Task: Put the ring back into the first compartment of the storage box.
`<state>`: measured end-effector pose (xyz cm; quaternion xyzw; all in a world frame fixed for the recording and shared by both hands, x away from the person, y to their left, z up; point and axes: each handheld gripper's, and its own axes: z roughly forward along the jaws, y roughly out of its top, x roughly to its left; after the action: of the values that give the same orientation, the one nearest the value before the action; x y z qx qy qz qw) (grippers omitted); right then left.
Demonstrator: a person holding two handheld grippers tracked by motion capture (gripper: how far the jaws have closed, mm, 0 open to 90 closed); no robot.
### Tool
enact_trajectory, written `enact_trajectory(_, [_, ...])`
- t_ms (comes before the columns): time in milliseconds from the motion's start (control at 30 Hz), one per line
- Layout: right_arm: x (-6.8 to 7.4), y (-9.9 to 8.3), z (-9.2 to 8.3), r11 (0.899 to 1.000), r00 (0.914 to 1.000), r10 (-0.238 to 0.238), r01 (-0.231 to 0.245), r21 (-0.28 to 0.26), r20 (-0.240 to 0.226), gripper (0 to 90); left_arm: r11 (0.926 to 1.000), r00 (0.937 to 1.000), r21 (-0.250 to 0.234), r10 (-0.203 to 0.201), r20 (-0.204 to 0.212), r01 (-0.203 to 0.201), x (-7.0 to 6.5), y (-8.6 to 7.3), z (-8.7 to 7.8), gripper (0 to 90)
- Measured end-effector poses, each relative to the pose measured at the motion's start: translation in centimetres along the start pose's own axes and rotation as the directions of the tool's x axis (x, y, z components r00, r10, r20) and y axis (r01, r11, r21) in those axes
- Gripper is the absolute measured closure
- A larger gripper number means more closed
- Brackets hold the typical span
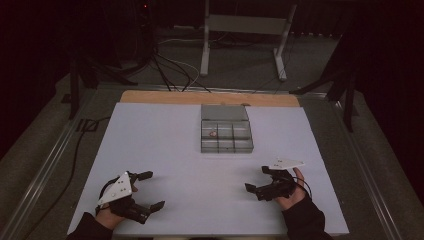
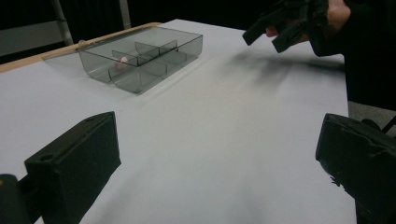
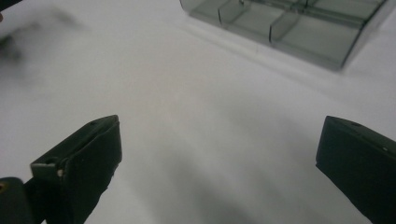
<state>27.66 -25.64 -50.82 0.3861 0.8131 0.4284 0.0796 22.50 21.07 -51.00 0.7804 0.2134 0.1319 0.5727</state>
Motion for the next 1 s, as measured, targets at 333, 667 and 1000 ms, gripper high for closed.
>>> enact_trajectory(333, [-0.6,-2.9,-1.9,1.0,0.9993,0.009,-0.01,0.027,0.037,0.0,1.0,1.0,0.0,0.0,0.001,0.0,0.0,0.0,-0.1,0.5])
enact_trajectory(667, [-1.4,-4.9,-3.7,0.997,0.9965,0.061,-0.063,0.034,0.057,0.0,1.0,1.0,0.004,0.003,0.003,-0.003,0.0,0.0,0.1,0.5])
enact_trajectory(1000, [-1.5,-4.9,-3.8,0.997,0.9955,0.069,-0.071,0.039,0.064,0.0,1.0,1.0,0.007,0.005,0.004,-0.005,0.0,0.0,0.1,0.5])
